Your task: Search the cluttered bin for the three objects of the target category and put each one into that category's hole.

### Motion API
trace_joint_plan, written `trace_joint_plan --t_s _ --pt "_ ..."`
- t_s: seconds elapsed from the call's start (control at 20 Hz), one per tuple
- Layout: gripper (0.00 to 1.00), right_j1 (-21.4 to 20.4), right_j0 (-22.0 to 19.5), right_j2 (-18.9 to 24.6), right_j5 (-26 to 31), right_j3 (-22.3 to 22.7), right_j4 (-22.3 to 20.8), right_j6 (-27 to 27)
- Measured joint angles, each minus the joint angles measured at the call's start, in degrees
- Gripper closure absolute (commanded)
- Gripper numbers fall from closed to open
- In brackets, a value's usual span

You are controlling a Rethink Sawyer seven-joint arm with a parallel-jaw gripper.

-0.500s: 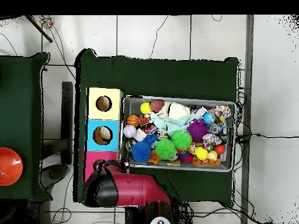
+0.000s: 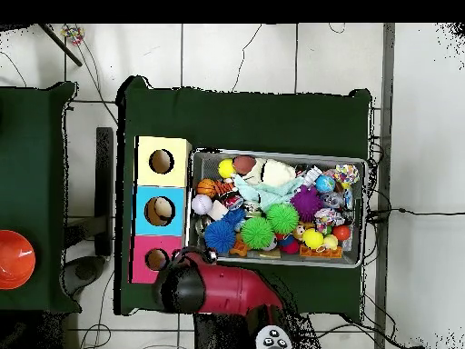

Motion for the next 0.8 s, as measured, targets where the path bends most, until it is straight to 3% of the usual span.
trace_joint_plan --t_s 0.8 --pt "0.00 4.88 -6.01 2.98 -0.51 -3.19 -0.98 0.00"
